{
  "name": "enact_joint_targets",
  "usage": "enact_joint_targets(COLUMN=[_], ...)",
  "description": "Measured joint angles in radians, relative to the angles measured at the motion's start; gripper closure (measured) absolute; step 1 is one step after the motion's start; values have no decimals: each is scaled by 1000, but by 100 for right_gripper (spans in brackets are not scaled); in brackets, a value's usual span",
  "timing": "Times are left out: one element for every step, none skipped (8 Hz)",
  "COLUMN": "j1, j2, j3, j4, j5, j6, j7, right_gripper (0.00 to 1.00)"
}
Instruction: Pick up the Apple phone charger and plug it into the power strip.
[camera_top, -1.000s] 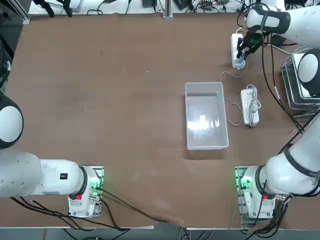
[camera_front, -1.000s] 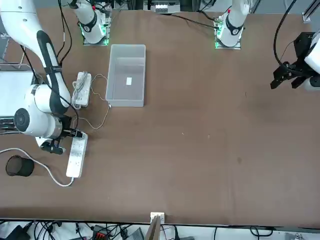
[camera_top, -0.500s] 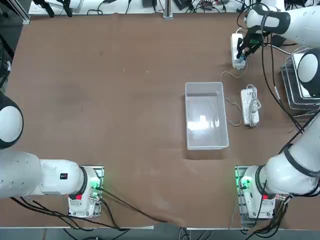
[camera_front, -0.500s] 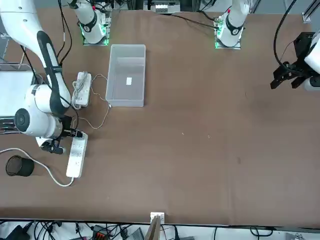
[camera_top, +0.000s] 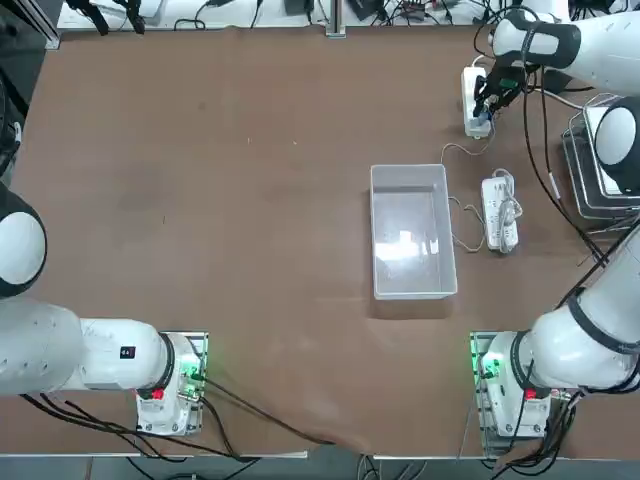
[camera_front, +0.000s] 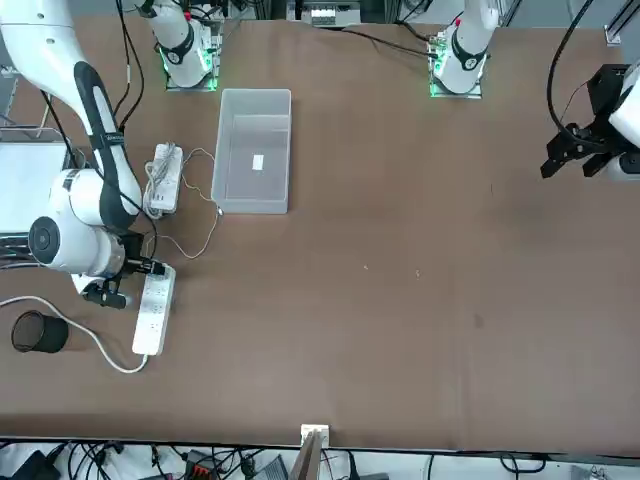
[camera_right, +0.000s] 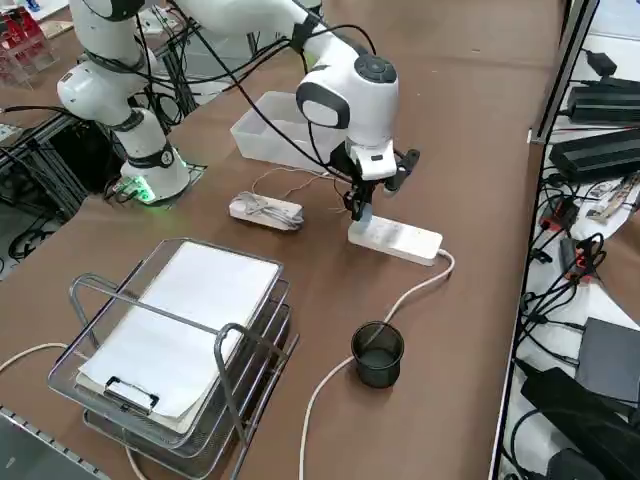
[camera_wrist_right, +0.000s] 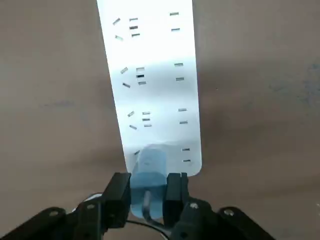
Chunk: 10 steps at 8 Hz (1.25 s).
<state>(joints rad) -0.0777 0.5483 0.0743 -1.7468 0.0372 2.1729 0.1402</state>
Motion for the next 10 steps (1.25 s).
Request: enact_joint_targets(j1=[0, 0, 0, 0, 0, 0, 0, 0, 0, 0], j2=[0, 0, 1, 3, 4, 4, 4, 4, 5, 5], j3=[0, 0, 0, 1, 1, 1, 1, 1, 1, 1], j4=[0, 0, 0, 0, 1, 1, 1, 1, 1, 1], j5=[0, 0, 0, 0, 0, 0, 0, 0, 0, 0], j6=[1, 4, 7, 12, 14, 14, 14, 14, 14, 16], j7=[0, 0, 0, 0, -1, -1, -1, -1, -1, -2], right_gripper=[64, 64, 64, 64, 64, 64, 64, 64, 64, 64])
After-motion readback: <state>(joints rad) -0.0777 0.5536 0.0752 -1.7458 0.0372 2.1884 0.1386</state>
